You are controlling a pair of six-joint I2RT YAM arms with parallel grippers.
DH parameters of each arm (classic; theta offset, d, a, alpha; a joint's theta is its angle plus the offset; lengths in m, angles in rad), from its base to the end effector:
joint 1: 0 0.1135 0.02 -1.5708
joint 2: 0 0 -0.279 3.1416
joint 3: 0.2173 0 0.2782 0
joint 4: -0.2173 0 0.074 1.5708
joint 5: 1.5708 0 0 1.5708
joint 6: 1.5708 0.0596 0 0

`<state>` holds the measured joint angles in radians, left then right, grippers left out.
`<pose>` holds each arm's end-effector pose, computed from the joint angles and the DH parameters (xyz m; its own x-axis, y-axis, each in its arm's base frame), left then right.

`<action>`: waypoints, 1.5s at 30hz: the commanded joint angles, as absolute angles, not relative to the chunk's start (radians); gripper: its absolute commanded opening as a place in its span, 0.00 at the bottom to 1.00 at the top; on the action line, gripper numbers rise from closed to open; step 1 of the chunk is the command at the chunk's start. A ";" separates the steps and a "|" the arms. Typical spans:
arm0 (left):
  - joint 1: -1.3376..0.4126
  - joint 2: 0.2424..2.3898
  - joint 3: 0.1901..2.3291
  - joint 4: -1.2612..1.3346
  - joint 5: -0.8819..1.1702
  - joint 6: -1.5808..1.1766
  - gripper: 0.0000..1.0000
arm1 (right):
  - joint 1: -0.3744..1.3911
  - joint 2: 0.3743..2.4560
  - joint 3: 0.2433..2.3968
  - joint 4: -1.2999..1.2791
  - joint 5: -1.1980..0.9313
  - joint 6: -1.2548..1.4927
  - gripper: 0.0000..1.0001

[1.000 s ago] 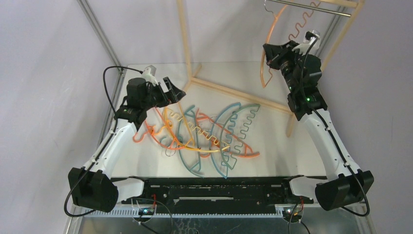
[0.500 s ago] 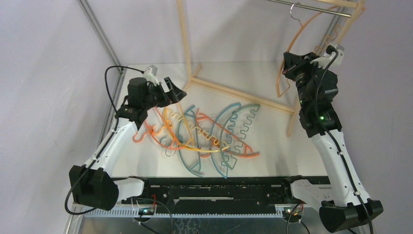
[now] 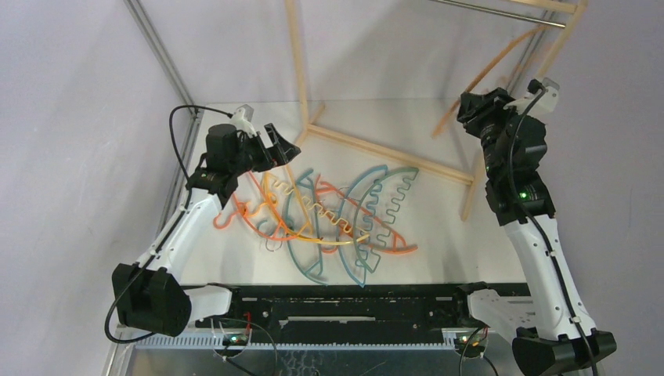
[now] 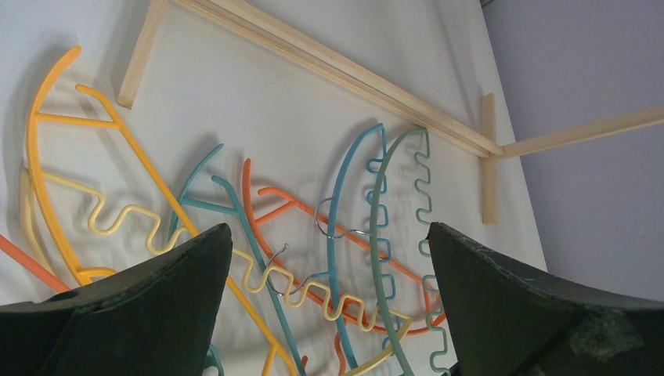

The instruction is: Organize the hangers

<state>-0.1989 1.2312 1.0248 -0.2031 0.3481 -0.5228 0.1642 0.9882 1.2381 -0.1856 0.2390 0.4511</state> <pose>0.3141 -0.0841 0.3278 -0.5841 -0.3611 -0.7270 0.2318 0.7841 -0.5757 0.2455 0.0264 0.4802 0.0894 0.4442 -0.8915 0.0392 0.8928 0.4488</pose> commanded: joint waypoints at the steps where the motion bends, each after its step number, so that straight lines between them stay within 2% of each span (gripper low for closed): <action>1: -0.203 1.225 1.043 -0.163 0.368 -0.510 1.00 | 0.150 0.978 1.235 -0.240 0.275 0.434 0.57; 7: -0.203 1.226 1.032 -0.158 0.367 -0.509 1.00 | 0.156 0.941 1.235 -0.249 0.309 0.428 0.71; 14: -0.203 1.240 1.028 -0.156 0.369 -0.499 1.00 | 0.224 0.847 1.255 -0.286 0.324 0.375 0.72; 20: -0.203 1.275 1.042 -0.152 0.370 -0.487 1.00 | 0.423 0.818 1.282 -0.318 0.265 0.294 0.72; 26: -0.202 1.323 1.052 -0.150 0.357 -0.468 1.00 | 0.663 0.997 1.315 -0.439 0.130 0.170 0.71; 30: -0.202 1.344 1.018 -0.150 0.343 -0.473 1.00 | 0.765 1.176 1.317 -0.525 -0.049 0.113 0.68; 32: -0.201 1.337 0.988 -0.144 0.336 -0.477 1.00 | 0.811 1.254 1.313 -0.567 -0.052 0.068 0.68; 36: -0.195 1.319 0.937 -0.138 0.329 -0.481 1.00 | 0.850 1.369 1.305 -0.622 -0.058 0.013 0.66; 45: -0.164 1.278 0.860 -0.139 0.323 -0.477 1.00 | 0.837 1.495 1.235 -0.667 -0.055 0.118 0.62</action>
<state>-0.1757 1.3338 0.8772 -0.1741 0.3298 -0.4946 0.8440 1.4590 1.2381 -0.6613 -0.0631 0.0757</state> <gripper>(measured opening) 0.996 0.628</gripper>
